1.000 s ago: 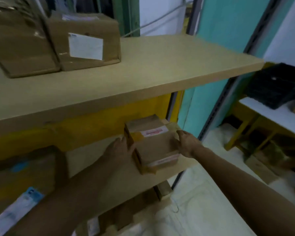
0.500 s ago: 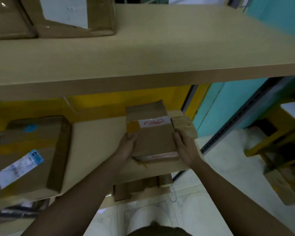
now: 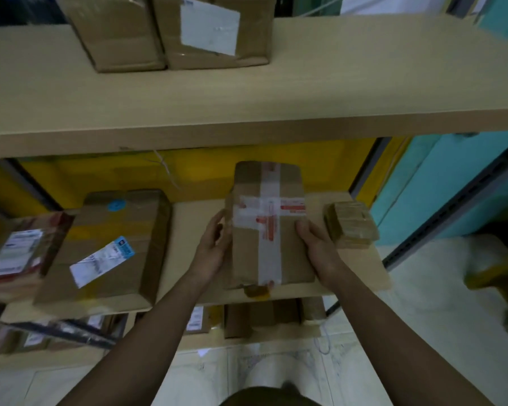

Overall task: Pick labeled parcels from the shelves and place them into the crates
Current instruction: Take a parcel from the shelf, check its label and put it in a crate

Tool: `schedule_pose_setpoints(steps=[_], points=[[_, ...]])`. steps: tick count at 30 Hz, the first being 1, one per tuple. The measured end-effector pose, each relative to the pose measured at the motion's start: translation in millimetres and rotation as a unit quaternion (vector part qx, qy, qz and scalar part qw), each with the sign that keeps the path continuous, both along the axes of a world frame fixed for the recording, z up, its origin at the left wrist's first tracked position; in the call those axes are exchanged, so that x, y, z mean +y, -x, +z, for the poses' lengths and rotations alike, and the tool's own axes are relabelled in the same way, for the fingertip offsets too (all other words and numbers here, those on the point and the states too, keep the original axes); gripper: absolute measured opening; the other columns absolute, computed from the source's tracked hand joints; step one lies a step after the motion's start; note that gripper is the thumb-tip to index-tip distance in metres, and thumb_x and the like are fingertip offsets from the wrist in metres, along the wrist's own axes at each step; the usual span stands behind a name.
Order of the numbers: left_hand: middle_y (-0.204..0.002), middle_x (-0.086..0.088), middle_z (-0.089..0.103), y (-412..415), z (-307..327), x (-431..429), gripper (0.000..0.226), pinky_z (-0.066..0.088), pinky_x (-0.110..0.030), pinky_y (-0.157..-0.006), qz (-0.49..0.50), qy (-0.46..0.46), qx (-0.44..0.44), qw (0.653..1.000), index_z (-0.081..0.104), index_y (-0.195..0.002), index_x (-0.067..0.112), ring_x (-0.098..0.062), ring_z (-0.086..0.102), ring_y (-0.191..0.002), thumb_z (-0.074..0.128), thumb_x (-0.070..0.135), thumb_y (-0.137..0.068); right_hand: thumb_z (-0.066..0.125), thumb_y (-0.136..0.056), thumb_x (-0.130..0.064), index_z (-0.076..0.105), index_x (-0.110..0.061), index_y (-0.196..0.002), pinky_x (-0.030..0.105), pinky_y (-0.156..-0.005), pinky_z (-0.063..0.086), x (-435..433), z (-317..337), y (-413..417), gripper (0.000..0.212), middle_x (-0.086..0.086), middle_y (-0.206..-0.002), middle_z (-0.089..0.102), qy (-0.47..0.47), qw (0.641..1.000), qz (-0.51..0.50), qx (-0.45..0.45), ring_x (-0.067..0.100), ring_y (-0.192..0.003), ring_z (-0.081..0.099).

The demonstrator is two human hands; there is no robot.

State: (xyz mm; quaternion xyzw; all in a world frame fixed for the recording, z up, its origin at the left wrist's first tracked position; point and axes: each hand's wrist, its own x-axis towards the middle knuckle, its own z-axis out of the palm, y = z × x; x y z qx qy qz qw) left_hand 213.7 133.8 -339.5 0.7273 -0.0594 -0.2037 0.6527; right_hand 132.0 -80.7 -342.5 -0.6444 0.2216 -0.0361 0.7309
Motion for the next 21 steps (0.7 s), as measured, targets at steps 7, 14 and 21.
schedule_pose_setpoints(steps=[7, 14, 21], points=[[-0.122, 0.008, 0.070, 18.9, 19.3, -13.3, 0.056, 0.060, -0.041, -0.090, -0.016, 0.061, 0.013, 0.998, 0.044, -0.144, 0.039, -0.014, 0.072, -0.105, 0.067, 0.048, -0.093, 0.044, -0.105, -0.046, 0.067, -0.026, -0.122, 0.038, -0.091, 0.056, 24.5, 6.1, 3.5, 0.034, 0.000, -0.116, 0.072, 0.028, 0.999, -0.023, -0.006, 0.018, -0.107, 0.069], [-0.120, -0.010, 0.073, 4.5, 17.6, 15.8, 0.034, 0.057, -0.050, -0.091, -0.022, 0.109, 0.068, 0.991, 0.060, -0.132, 0.029, -0.031, 0.071, -0.107, 0.059, 0.036, -0.098, 0.042, -0.105, -0.048, 0.074, -0.021, -0.108, 0.039, -0.087, 0.054, 20.5, 15.9, 7.6, 0.042, 0.000, -0.106, 0.075, -0.003, 0.995, -0.093, -0.038, 0.023, -0.105, 0.067], [-0.126, -0.013, 0.069, -7.7, 22.7, 36.2, 0.067, 0.060, -0.044, -0.086, -0.073, 0.160, 0.023, 0.984, 0.031, -0.153, 0.043, -0.030, 0.070, -0.109, 0.058, 0.022, -0.095, 0.093, -0.064, -0.051, 0.042, -0.025, -0.149, 0.051, -0.102, 0.052, -10.0, 11.7, 3.6, 0.103, 0.001, -0.132, 0.067, -0.046, 0.999, -0.001, 0.020, 0.025, -0.115, 0.068]])
